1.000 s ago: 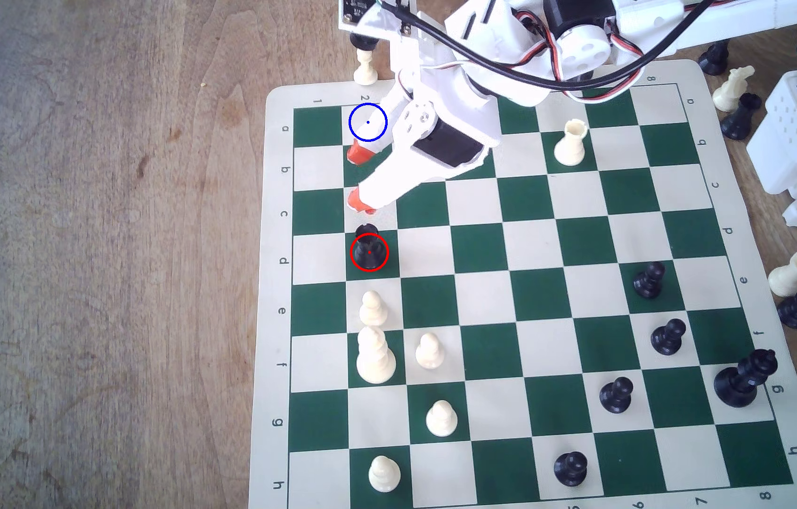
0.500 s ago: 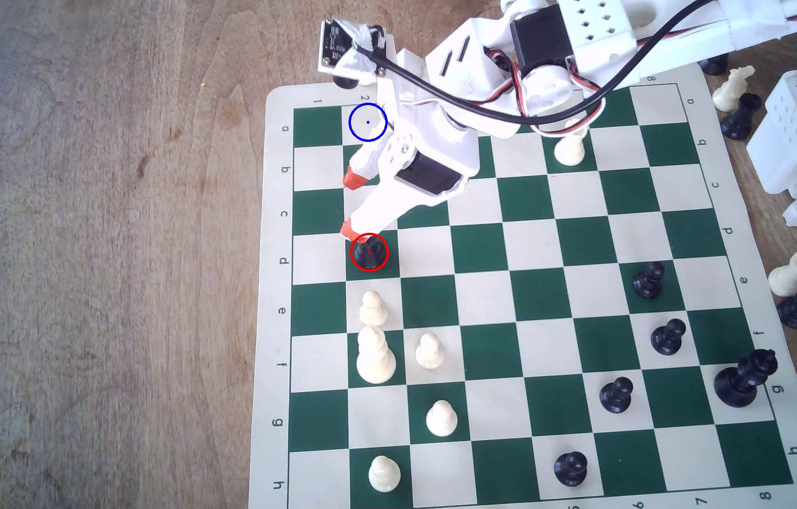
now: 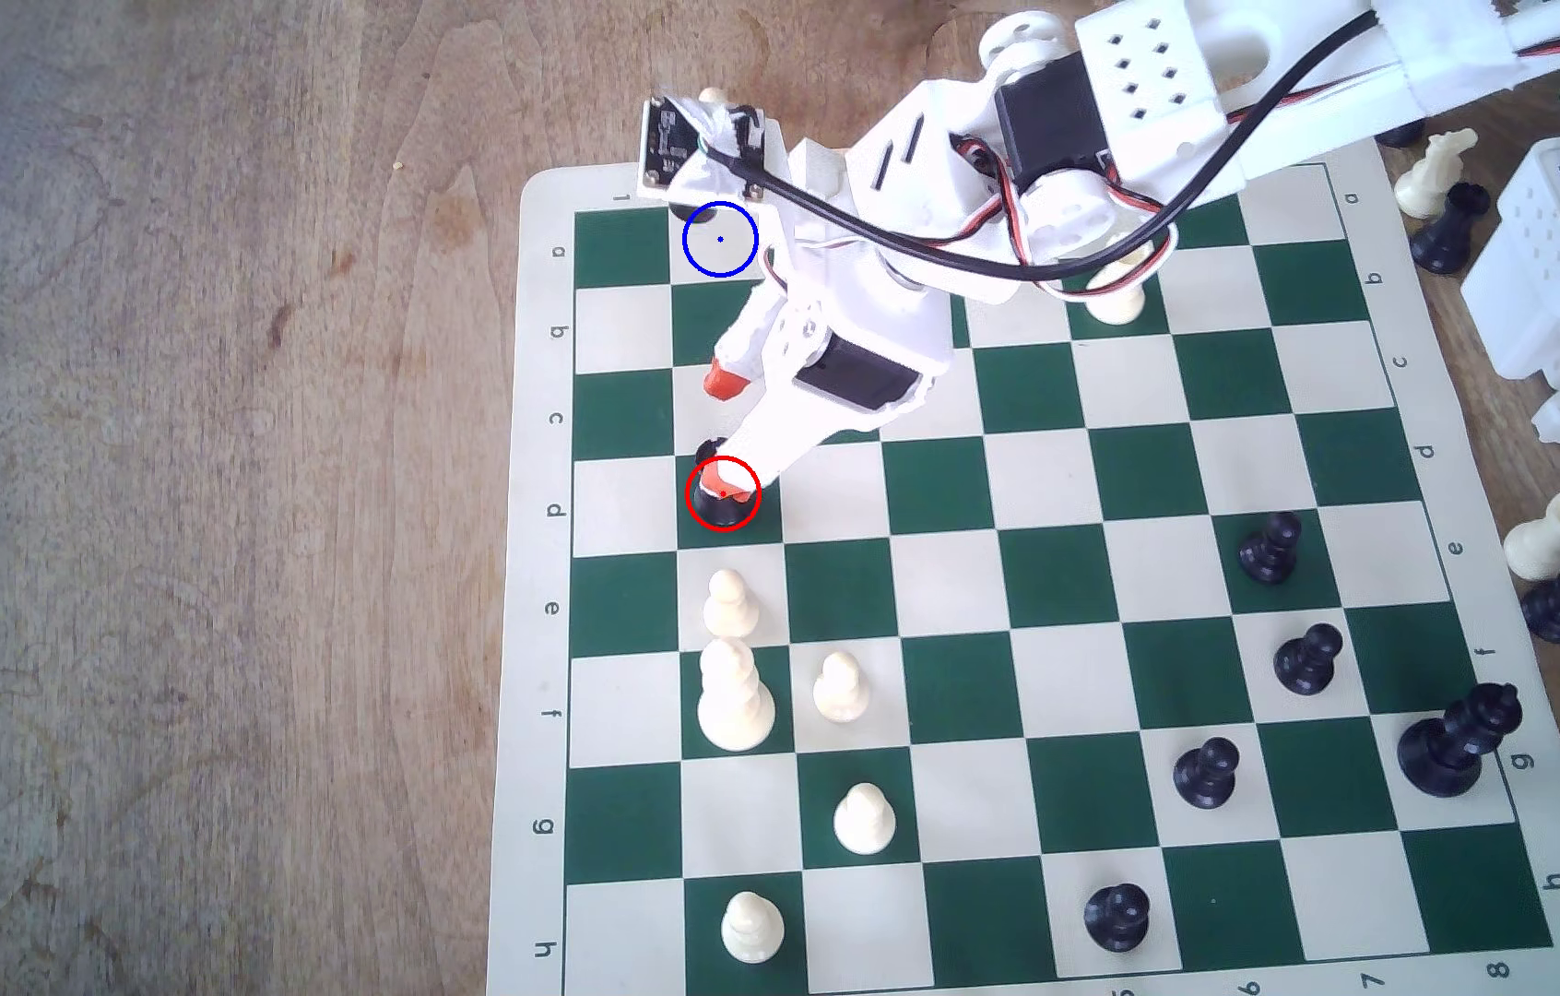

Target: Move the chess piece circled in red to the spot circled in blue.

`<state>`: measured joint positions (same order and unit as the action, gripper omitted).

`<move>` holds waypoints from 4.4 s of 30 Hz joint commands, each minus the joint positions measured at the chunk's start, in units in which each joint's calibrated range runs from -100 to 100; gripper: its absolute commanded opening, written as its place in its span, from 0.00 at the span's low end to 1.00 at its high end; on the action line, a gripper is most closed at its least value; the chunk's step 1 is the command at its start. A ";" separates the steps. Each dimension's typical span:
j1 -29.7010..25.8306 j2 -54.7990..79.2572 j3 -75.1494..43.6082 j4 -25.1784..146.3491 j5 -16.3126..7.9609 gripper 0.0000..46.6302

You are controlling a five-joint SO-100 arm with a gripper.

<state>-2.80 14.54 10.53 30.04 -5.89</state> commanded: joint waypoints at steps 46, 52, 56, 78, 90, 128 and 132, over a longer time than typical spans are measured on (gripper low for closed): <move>-1.07 1.59 1.62 -7.35 -1.66 0.38; -1.23 1.59 1.62 -7.35 -1.66 0.33; -1.38 1.51 1.62 -7.35 -1.66 0.31; -1.62 -0.36 1.62 -6.70 -2.15 0.01; -2.71 -9.10 0.99 -2.85 -4.40 0.01; 15.36 -6.73 4.79 -7.84 3.52 0.01; 15.83 -4.01 4.07 -9.32 3.52 0.01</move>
<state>12.32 11.10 17.13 22.71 -2.47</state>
